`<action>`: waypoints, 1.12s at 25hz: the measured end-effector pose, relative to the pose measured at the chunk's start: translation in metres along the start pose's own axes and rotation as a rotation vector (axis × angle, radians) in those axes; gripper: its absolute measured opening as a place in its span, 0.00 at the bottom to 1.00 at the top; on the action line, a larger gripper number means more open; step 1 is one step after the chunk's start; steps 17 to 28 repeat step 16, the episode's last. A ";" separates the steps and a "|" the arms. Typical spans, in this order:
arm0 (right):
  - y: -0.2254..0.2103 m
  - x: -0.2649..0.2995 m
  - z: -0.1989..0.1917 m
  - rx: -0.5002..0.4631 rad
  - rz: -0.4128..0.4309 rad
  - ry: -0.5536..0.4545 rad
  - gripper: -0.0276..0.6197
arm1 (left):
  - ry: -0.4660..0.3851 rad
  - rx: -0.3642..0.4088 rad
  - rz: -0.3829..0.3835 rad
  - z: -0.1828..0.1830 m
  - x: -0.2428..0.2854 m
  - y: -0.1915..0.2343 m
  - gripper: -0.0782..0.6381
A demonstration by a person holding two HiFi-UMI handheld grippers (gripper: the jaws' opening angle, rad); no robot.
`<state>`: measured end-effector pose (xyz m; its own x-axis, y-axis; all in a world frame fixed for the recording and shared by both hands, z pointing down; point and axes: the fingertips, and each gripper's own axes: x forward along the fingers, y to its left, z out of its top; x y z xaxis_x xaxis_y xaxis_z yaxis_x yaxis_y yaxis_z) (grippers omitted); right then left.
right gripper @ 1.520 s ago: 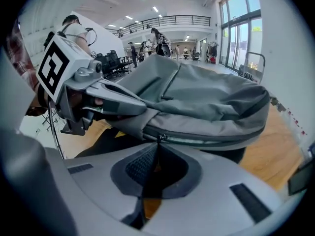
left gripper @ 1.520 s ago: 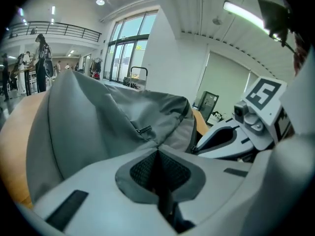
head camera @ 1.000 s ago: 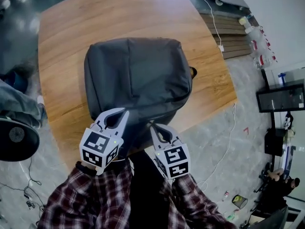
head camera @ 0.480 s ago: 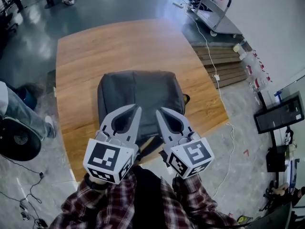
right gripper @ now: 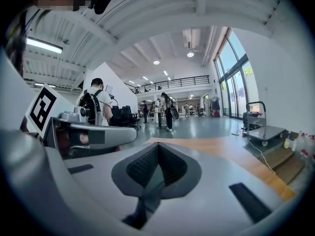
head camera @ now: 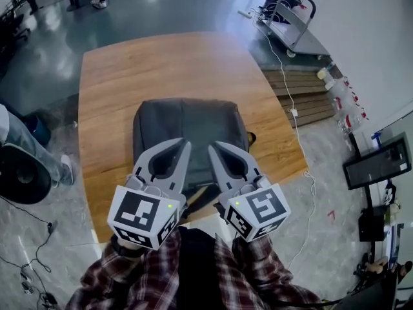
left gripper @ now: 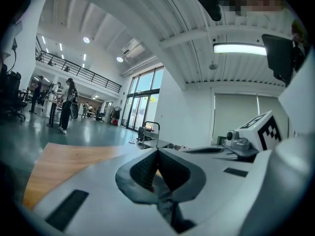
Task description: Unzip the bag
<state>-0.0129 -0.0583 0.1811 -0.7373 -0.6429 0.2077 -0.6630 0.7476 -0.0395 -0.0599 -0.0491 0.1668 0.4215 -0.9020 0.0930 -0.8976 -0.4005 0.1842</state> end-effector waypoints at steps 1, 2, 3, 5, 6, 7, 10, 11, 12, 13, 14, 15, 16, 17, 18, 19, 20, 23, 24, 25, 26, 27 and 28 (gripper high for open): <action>0.000 0.000 0.001 0.001 0.001 -0.002 0.06 | 0.003 0.000 0.000 0.000 0.001 0.000 0.12; 0.000 0.001 0.002 0.004 0.005 -0.003 0.06 | 0.006 0.000 -0.001 -0.001 0.002 0.000 0.12; 0.000 0.001 0.002 0.006 0.009 -0.004 0.06 | 0.009 0.000 -0.001 -0.002 0.003 0.000 0.12; 0.000 0.001 0.001 0.009 0.015 -0.001 0.06 | 0.014 -0.004 0.000 -0.004 0.004 0.000 0.12; 0.000 0.000 -0.001 0.010 0.016 0.001 0.06 | 0.016 -0.005 0.001 -0.006 0.004 -0.001 0.12; 0.001 0.000 -0.001 0.010 0.018 0.003 0.06 | 0.019 -0.004 0.001 -0.007 0.003 -0.002 0.12; 0.003 -0.001 -0.002 0.010 0.026 0.004 0.06 | 0.027 -0.003 0.002 -0.010 0.003 -0.003 0.12; 0.005 -0.001 -0.002 0.011 0.030 0.005 0.06 | 0.030 -0.004 0.002 -0.011 0.002 -0.004 0.12; 0.005 -0.001 -0.003 0.013 0.033 0.006 0.06 | 0.032 -0.005 0.003 -0.012 0.001 -0.004 0.12; 0.006 -0.001 -0.004 0.015 0.035 0.007 0.06 | 0.035 -0.006 0.003 -0.013 0.001 -0.004 0.12; 0.006 -0.001 -0.005 0.018 0.037 0.009 0.06 | 0.037 -0.007 0.004 -0.014 0.001 -0.005 0.12; 0.007 -0.002 -0.006 0.021 0.038 0.012 0.06 | 0.040 -0.008 0.005 -0.015 0.000 -0.006 0.12; 0.007 -0.002 -0.008 0.025 0.039 0.016 0.06 | 0.042 -0.009 0.007 -0.016 -0.001 -0.007 0.12; 0.007 -0.002 -0.008 0.025 0.039 0.016 0.06 | 0.042 -0.009 0.007 -0.016 -0.001 -0.007 0.12; 0.007 -0.002 -0.008 0.025 0.039 0.016 0.06 | 0.042 -0.009 0.007 -0.016 -0.001 -0.007 0.12; 0.007 -0.002 -0.008 0.025 0.039 0.016 0.06 | 0.042 -0.009 0.007 -0.016 -0.001 -0.007 0.12; 0.007 -0.002 -0.008 0.025 0.039 0.016 0.06 | 0.042 -0.009 0.007 -0.016 -0.001 -0.007 0.12; 0.007 -0.002 -0.008 0.025 0.039 0.016 0.06 | 0.042 -0.009 0.007 -0.016 -0.001 -0.007 0.12; 0.007 -0.002 -0.008 0.025 0.039 0.016 0.06 | 0.042 -0.009 0.007 -0.016 -0.001 -0.007 0.12; 0.007 -0.002 -0.008 0.025 0.039 0.016 0.06 | 0.042 -0.009 0.007 -0.016 -0.001 -0.007 0.12; 0.007 -0.002 -0.008 0.025 0.039 0.016 0.06 | 0.042 -0.009 0.007 -0.016 -0.001 -0.007 0.12; 0.007 -0.002 -0.008 0.025 0.039 0.016 0.06 | 0.042 -0.009 0.007 -0.016 -0.001 -0.007 0.12; 0.007 -0.002 -0.008 0.025 0.039 0.016 0.06 | 0.042 -0.009 0.007 -0.016 -0.001 -0.007 0.12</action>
